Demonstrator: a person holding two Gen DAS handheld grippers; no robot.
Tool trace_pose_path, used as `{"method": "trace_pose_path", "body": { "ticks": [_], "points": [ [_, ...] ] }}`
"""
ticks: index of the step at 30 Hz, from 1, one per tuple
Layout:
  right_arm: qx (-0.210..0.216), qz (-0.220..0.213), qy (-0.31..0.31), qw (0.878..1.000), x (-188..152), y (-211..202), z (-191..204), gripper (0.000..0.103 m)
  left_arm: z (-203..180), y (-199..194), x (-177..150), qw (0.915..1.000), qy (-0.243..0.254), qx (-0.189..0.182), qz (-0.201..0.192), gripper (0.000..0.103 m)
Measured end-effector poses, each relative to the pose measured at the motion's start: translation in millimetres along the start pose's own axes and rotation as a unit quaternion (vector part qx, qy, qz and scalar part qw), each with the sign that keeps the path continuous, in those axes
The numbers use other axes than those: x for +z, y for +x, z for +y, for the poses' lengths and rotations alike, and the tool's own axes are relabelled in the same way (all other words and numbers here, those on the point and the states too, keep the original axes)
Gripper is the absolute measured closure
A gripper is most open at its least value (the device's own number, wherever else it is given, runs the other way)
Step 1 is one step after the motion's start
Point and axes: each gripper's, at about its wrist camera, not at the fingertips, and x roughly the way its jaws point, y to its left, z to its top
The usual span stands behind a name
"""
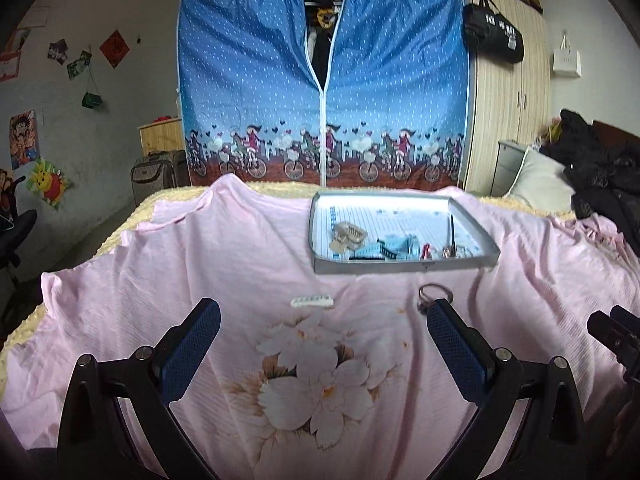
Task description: Organize jewelry
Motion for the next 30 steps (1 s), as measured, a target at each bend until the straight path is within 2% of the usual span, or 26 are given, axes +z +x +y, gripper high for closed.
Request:
{"method": "trace_pose_path", "body": {
  "ticks": [6,10,14,18,24,28,30],
  "points": [
    [-0.014,0.073,-0.002,0.997,-2.1,25.6,-3.7,0.0,-3.0,15.7,-10.2,0.9988,0.005,0.004,0.049,0.002],
    [-0.017,0.132,-0.016,0.991,-2.6,47.0,-2.9,0.0,-7.3,30.4,-14.6,0.9957,0.015,-0.004,0.091,0.002],
    [-0.017,0.172,-0.031,0.985,-1.8,61.4,-4.7,0.0,-14.1,48.7,-17.0,0.9858,0.036,-0.044,0.158,0.002],
    [-0.032,0.18,-0.054,0.982,10.1,70.3,-8.0,0.0,-20.9,66.0,-11.5,0.9755,0.055,-0.074,0.2,0.002],
    [-0.024,0.194,-0.066,0.978,25.3,93.9,-13.1,0.0,-28.7,100.5,-3.2,0.9618,0.075,-0.102,0.243,0.002],
    [-0.029,0.197,-0.084,0.976,32.4,114.3,-18.7,0.0,-39.3,117.9,1.7,0.9559,0.09,-0.143,0.24,0.002],
    [-0.012,0.204,-0.076,0.976,35.4,124.6,-23.4,0.0,-44.4,122.3,3.3,0.9539,0.098,-0.159,0.234,0.002]
  ]
}}
